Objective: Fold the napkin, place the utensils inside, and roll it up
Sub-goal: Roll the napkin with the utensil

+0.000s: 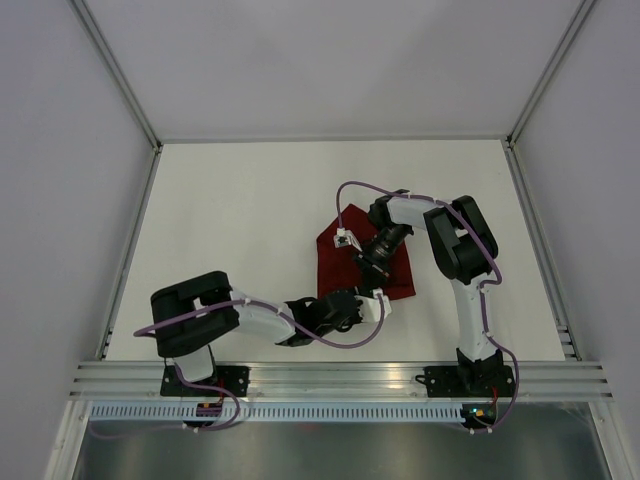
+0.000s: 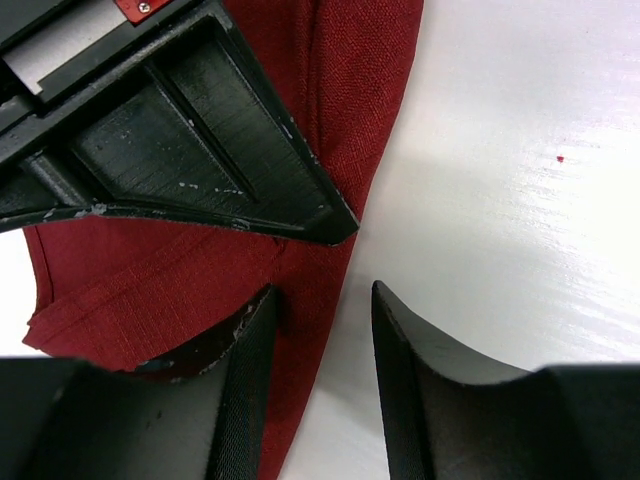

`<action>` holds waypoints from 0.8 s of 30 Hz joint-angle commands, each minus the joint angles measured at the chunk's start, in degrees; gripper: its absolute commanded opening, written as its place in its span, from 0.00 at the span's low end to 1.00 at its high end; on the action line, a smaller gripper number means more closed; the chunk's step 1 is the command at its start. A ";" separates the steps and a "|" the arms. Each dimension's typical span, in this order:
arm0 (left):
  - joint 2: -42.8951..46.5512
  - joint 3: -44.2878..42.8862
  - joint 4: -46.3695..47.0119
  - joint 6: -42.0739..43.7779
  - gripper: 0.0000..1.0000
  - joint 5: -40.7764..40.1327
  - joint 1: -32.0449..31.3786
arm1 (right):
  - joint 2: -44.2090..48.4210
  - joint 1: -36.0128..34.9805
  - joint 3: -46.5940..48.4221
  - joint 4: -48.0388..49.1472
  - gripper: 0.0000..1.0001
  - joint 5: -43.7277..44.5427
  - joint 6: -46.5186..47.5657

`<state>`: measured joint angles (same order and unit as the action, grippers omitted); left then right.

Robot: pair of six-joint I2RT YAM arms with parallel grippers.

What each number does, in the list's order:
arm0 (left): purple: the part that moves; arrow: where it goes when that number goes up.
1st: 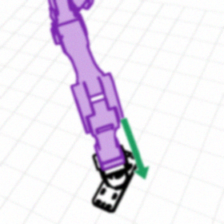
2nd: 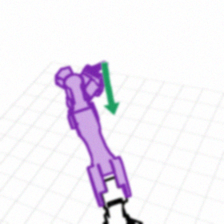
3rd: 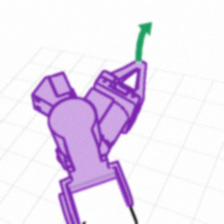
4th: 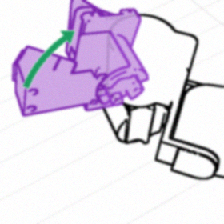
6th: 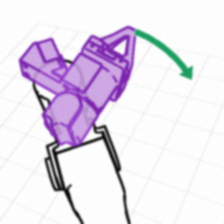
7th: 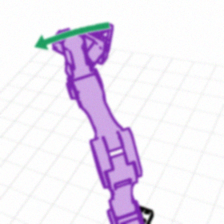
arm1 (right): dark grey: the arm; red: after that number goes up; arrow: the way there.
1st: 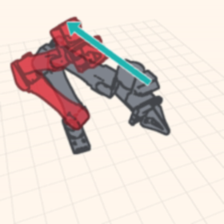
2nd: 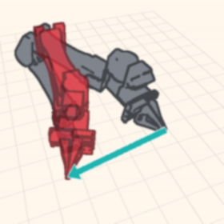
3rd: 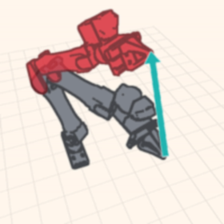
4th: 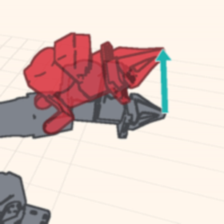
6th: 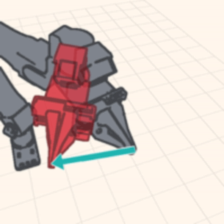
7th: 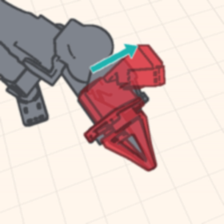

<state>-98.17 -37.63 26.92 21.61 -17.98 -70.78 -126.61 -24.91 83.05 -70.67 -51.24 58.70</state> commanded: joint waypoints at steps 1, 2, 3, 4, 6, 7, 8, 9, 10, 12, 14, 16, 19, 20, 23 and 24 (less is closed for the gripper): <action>-2.02 -1.83 3.49 2.30 0.48 1.19 0.21 | -3.03 0.21 0.01 4.05 0.15 6.42 2.56; -2.55 -2.01 3.23 2.21 0.48 1.80 0.29 | -3.12 0.21 0.01 4.05 0.15 6.51 2.56; -2.99 -2.19 2.88 2.21 0.48 2.33 0.30 | -3.12 0.21 0.19 3.97 0.15 6.51 2.56; -4.04 -2.45 2.88 2.13 0.48 2.42 0.38 | -3.29 0.21 0.19 3.88 0.15 6.51 2.48; -4.48 -2.36 3.05 1.34 0.46 3.29 0.91 | -3.47 0.21 0.28 3.62 0.15 6.51 2.65; -4.49 -2.19 3.05 0.81 0.45 3.82 1.17 | -3.56 0.21 0.27 3.53 0.15 6.59 2.65; -4.66 -2.19 2.97 0.37 0.43 4.52 2.04 | -3.56 0.21 0.27 3.53 0.15 6.51 2.74; -4.75 -2.27 2.70 -0.68 0.41 5.84 2.40 | -3.65 0.21 0.36 3.44 0.15 6.59 2.65; -4.84 -2.45 2.35 -1.04 0.38 6.20 2.75 | -3.73 0.21 0.54 3.44 0.15 6.60 2.65; -5.54 -2.80 1.48 -1.74 0.26 7.33 3.28 | -3.82 0.21 0.63 3.35 0.15 6.51 2.48; -5.89 -3.24 0.07 -2.09 0.17 8.13 3.63 | -3.82 0.21 0.71 3.35 0.15 6.60 2.48; -6.15 -3.77 -1.42 -2.71 0.06 10.06 4.07 | -3.74 0.30 0.71 3.35 0.15 6.60 2.56; -5.89 -4.64 -4.58 -3.59 0.02 12.78 4.60 | -3.04 0.30 0.45 3.79 0.16 6.59 1.95; -5.89 -4.74 -5.81 -4.11 0.02 13.66 5.12 | -2.60 0.30 0.10 4.40 0.18 6.51 1.43; -5.28 -4.65 -7.57 -6.04 0.02 17.71 7.06 | 0.47 0.38 -1.13 7.47 0.33 6.25 -1.21; -5.10 -4.91 -8.28 -6.66 0.02 21.80 7.58 | 2.75 0.56 -1.83 8.18 0.36 6.16 -2.09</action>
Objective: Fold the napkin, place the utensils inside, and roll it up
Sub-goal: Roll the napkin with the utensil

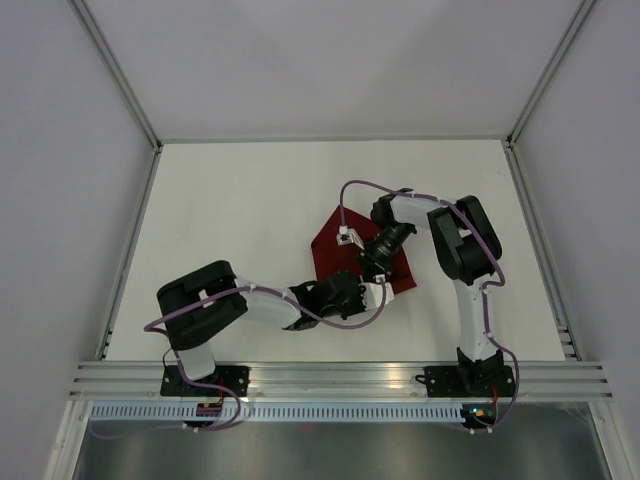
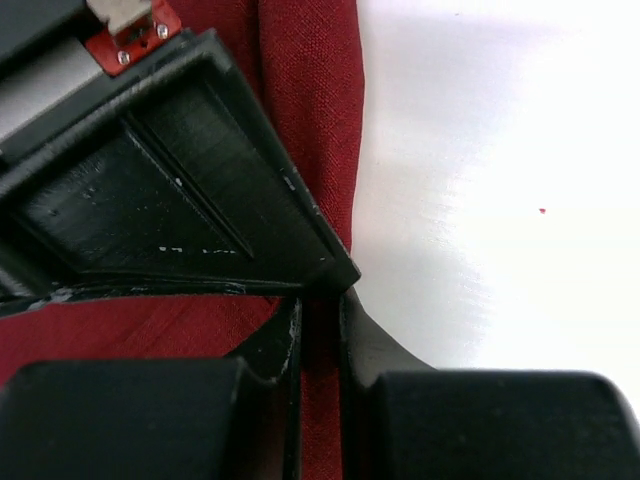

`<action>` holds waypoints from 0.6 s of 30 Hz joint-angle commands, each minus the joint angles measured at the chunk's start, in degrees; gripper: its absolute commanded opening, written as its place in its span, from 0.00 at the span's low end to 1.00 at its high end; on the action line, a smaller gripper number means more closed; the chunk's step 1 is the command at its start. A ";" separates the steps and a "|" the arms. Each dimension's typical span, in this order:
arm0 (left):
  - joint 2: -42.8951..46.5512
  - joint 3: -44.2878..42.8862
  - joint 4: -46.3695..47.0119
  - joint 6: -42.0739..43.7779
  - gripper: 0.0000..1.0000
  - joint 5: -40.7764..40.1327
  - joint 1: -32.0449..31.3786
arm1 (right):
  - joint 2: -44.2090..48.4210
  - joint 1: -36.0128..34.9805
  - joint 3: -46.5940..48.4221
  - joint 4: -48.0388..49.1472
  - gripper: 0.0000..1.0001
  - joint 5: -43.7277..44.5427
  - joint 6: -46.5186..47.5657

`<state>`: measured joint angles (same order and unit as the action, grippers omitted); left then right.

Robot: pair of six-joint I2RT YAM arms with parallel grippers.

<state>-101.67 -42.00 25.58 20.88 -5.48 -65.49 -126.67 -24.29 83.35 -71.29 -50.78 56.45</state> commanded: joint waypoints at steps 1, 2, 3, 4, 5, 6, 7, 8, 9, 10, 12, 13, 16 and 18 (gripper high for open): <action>-1.60 -0.71 -7.65 -6.38 0.02 10.73 3.26 | 4.05 0.04 -2.49 9.58 0.39 5.78 -1.76; -1.52 -0.80 -8.70 -7.17 0.02 11.88 3.70 | 5.46 0.38 -2.93 11.59 0.44 5.87 -3.00; -1.43 -1.24 -9.49 -7.52 0.02 14.50 4.14 | 8.34 0.82 -3.80 12.57 0.46 5.79 -4.14; -1.69 -1.68 -10.46 -7.79 0.02 15.75 4.93 | 9.76 1.18 -4.33 13.79 0.48 5.70 -5.46; -1.78 -2.12 -11.42 -8.05 0.02 16.45 5.20 | 11.26 1.61 -4.86 16.24 0.52 5.61 -8.25; -1.95 -2.82 -13.09 -8.31 0.02 18.11 5.55 | 14.32 2.23 -6.00 17.92 0.52 6.04 -9.93; -1.96 -2.91 -13.45 -8.49 0.02 19.00 6.16 | 16.00 2.58 -6.79 19.76 0.53 6.57 -12.13; -1.96 -3.09 -13.72 -9.19 0.02 20.14 6.69 | 17.67 2.85 -7.76 24.22 0.55 7.53 -15.98; -1.96 -3.35 -14.50 -9.63 0.02 22.59 7.13 | 20.99 3.28 -9.94 26.70 0.55 9.63 -18.19; -2.22 -3.70 -15.03 -10.07 0.02 23.83 8.35 | 22.59 3.46 -11.01 28.90 0.56 10.78 -19.69; -2.83 -4.75 -16.26 -11.13 0.02 27.61 9.41 | 26.81 4.51 -13.90 33.66 0.57 12.37 -22.25; -3.18 -5.11 -17.49 -11.48 0.02 29.10 10.38 | 28.05 4.87 -14.79 34.97 0.57 12.55 -22.78; -4.68 -7.21 -20.56 -12.88 0.02 35.25 12.84 | 32.62 6.54 -18.30 38.67 0.57 13.34 -23.57; -6.34 -9.23 -22.24 -13.76 0.02 39.83 14.16 | 35.51 7.41 -21.45 41.31 0.57 13.61 -23.92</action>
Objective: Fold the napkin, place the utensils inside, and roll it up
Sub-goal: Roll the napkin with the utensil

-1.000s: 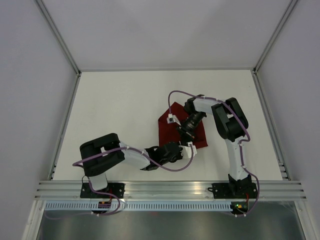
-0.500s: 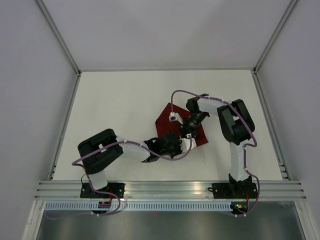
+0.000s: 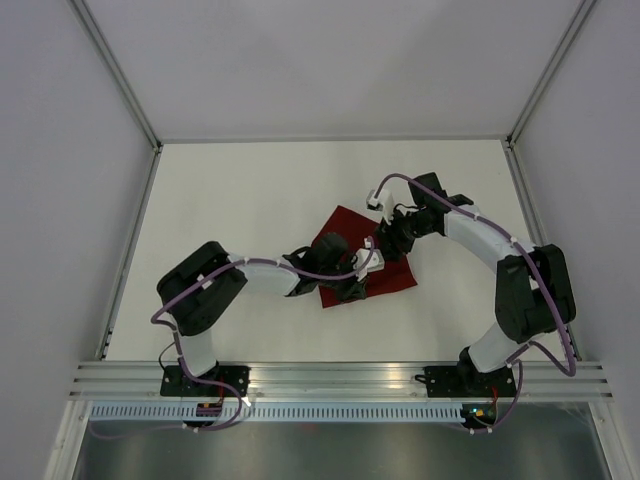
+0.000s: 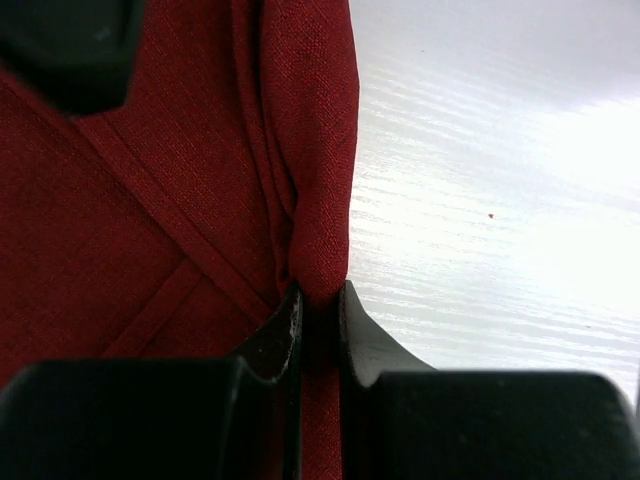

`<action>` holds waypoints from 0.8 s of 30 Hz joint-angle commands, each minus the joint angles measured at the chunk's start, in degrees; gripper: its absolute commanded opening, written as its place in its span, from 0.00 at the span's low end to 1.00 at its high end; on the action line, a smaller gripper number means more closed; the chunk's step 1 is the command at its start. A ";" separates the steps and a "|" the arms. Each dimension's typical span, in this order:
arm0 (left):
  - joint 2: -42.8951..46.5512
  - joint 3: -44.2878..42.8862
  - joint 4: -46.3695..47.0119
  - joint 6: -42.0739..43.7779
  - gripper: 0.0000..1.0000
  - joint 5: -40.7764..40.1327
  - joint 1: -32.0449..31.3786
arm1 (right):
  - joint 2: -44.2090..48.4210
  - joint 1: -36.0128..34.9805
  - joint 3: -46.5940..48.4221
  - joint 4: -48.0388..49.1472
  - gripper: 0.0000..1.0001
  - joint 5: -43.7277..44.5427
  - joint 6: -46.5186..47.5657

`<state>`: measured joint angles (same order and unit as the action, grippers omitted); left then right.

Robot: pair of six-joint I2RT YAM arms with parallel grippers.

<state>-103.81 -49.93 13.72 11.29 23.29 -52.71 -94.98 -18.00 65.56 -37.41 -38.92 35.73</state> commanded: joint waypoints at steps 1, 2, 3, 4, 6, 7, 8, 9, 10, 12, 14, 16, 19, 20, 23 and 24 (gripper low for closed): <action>-4.82 -2.09 -12.20 -4.34 0.02 12.64 2.77 | 4.71 1.30 -4.73 8.13 0.57 1.83 -3.12; -5.52 -2.71 -12.83 -4.95 0.02 15.62 3.48 | 5.59 1.47 -5.70 9.53 0.57 1.91 -3.12; -6.74 -4.11 -13.36 -5.31 0.02 16.95 4.19 | 7.16 1.74 -7.71 10.24 0.56 2.09 -3.12; -7.45 -4.82 -13.62 -5.83 0.02 18.62 5.67 | 7.96 1.91 -8.77 11.12 0.56 2.35 -3.03; -9.55 -7.10 -17.22 -6.19 0.02 22.93 7.43 | 10.59 2.09 -11.94 12.88 0.56 2.53 -1.98; -10.09 -8.41 -18.45 -6.45 0.02 25.12 7.97 | 12.34 2.09 -14.21 14.10 0.56 2.88 -0.76; -10.62 -9.04 -19.24 -6.63 0.02 26.01 8.32 | 13.15 2.09 -15.10 14.38 0.57 3.06 0.30; -11.15 -9.48 -19.60 -6.72 0.02 26.89 8.67 | 13.94 2.00 -15.98 14.47 0.57 3.14 1.35; -12.20 -9.92 -20.04 -6.89 0.02 27.85 9.54 | 14.64 2.00 -16.77 14.47 0.57 3.14 3.97; -13.43 -11.59 -21.79 -7.16 0.02 29.70 10.34 | 17.01 1.92 -19.67 15.52 0.57 3.41 6.28; -15.19 -12.99 -23.03 -7.07 0.02 31.63 10.87 | 19.47 1.39 -22.91 17.18 0.58 3.76 9.17; -16.77 -14.05 -24.78 -6.90 0.02 32.43 11.13 | 21.23 -0.36 -25.38 19.46 0.57 5.16 10.67; -18.09 -16.07 -27.60 -6.46 0.02 33.05 11.49 | 25.10 -5.45 -30.74 22.81 0.58 10.16 12.09; -18.70 -16.94 -28.21 -6.37 0.02 33.75 11.57 | 27.02 -9.12 -33.37 25.25 0.58 12.00 12.09; -19.76 -18.35 -29.88 -6.72 0.02 34.27 12.01 | 30.02 -14.41 -37.24 29.48 0.59 17.37 11.47; -19.85 -18.53 -30.24 -6.72 0.02 34.54 12.01 | 30.46 -17.22 -37.61 30.02 0.59 18.08 11.30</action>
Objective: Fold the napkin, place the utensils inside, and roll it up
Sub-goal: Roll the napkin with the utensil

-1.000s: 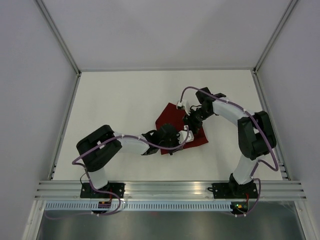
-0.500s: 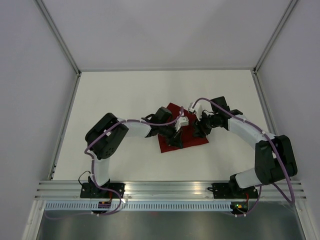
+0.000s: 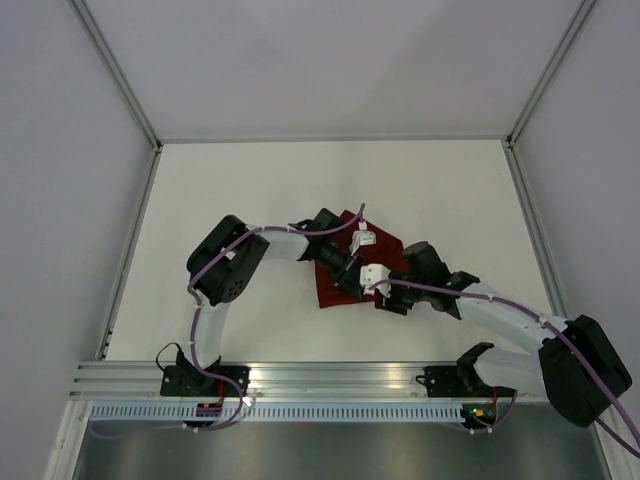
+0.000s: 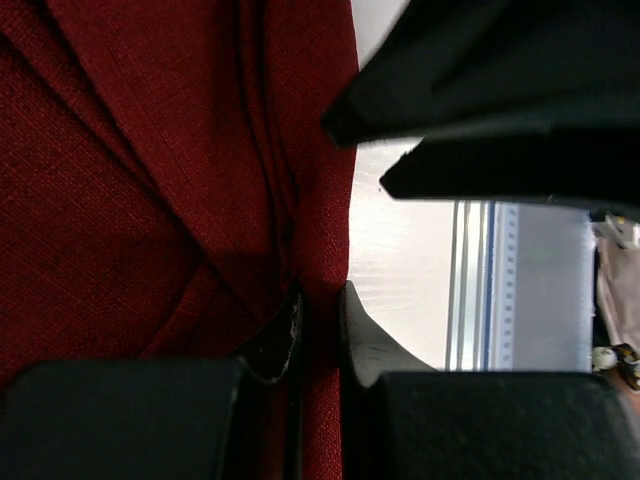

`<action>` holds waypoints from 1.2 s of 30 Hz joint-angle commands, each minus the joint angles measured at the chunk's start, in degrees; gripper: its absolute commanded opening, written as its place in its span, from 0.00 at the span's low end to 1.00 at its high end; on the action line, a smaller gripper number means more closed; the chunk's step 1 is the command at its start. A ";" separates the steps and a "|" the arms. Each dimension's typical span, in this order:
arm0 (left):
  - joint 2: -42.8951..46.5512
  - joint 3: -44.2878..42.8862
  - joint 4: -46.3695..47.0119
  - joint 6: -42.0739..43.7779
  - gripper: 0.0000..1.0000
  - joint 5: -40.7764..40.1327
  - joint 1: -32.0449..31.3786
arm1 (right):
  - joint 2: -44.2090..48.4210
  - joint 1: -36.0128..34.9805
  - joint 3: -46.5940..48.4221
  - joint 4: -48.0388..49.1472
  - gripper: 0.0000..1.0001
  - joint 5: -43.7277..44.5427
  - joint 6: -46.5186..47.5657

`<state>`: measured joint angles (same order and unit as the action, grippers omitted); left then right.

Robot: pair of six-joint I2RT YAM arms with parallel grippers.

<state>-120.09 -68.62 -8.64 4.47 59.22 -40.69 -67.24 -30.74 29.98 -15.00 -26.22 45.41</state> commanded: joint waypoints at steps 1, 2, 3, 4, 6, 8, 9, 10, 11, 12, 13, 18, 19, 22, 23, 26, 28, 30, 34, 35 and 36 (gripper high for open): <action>-3.83 -0.19 -8.40 -0.25 0.02 -1.39 0.17 | 2.82 -5.72 -2.29 7.97 0.59 7.04 1.61; -3.92 -0.55 -8.67 -0.34 0.02 -1.39 0.26 | 2.65 -6.95 -2.38 8.15 0.59 7.58 1.44; -4.09 -0.81 -8.93 -0.25 0.02 -1.30 0.26 | 2.56 -8.79 -2.29 8.15 0.60 8.11 1.35; -4.18 -0.99 -9.11 -0.34 0.02 -1.30 0.34 | 2.29 -9.59 -2.20 8.24 0.59 8.46 1.18; -4.53 -1.78 -9.90 -0.51 0.02 -1.57 0.34 | 1.42 -11.53 -1.94 8.06 0.59 9.16 1.18; -4.80 -2.39 -10.42 -0.69 0.02 -1.65 0.34 | 0.10 -12.58 -1.85 8.32 0.57 9.78 1.17; -4.89 -2.48 -10.60 -0.78 0.02 -1.83 0.34 | -0.34 -13.72 -1.85 8.33 0.56 10.04 1.17; -5.06 -2.66 -10.78 -0.78 0.02 -1.83 0.43 | -0.95 -14.25 -1.85 8.41 0.55 10.31 1.09; -5.06 -2.83 -11.04 -0.69 0.02 -1.74 0.43 | -2.00 -15.22 -1.85 8.76 0.54 10.92 1.17; -5.06 -2.84 -11.04 -0.69 0.02 -1.74 0.35 | -2.62 -15.49 -1.85 8.85 0.54 11.27 1.17; -4.98 -2.84 -11.13 -0.60 0.02 -1.74 0.34 | -3.24 -15.66 -1.85 9.11 0.52 11.62 1.17; -4.80 -2.84 -11.66 -0.43 0.07 -2.00 0.34 | -6.41 -15.93 -1.94 10.43 0.46 12.51 1.00; -4.71 -2.84 -11.66 -0.34 0.12 -1.92 0.43 | -6.58 -15.93 -1.94 10.52 0.42 12.42 0.82; -4.19 -2.57 -11.75 0.10 0.13 -1.57 0.43 | -7.64 -15.93 -1.50 9.65 0.37 13.21 1.00; -4.01 -2.48 -11.75 0.19 0.13 -1.13 0.43 | -8.34 -15.93 -1.33 9.38 0.37 13.38 1.17; -4.27 -2.57 -12.36 0.63 0.13 -1.30 0.43 | -7.38 -15.93 -1.76 10.08 0.44 14.26 1.26; -4.71 -2.48 -12.71 1.06 0.12 -1.48 0.43 | -5.54 -15.93 -1.85 9.82 0.58 14.00 1.61; -4.89 -2.48 -12.71 1.07 0.11 -1.56 0.43 | -4.57 -15.93 -1.59 9.56 0.62 13.39 1.70; -4.98 -2.75 -12.80 1.16 0.06 -0.95 0.35 | -5.35 -16.02 -0.27 9.20 0.64 13.56 1.96; -4.98 -2.92 -12.97 1.24 0.05 -0.60 0.34 | -5.62 -15.93 -0.01 9.47 0.64 13.74 2.14; -4.98 -3.01 -13.06 1.33 0.05 -0.69 0.34 | -5.88 -15.93 0.08 9.73 0.64 13.91 2.23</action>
<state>-122.45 -71.83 -17.80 3.22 61.67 -39.13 -72.23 -47.13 28.53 -6.50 -15.00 46.41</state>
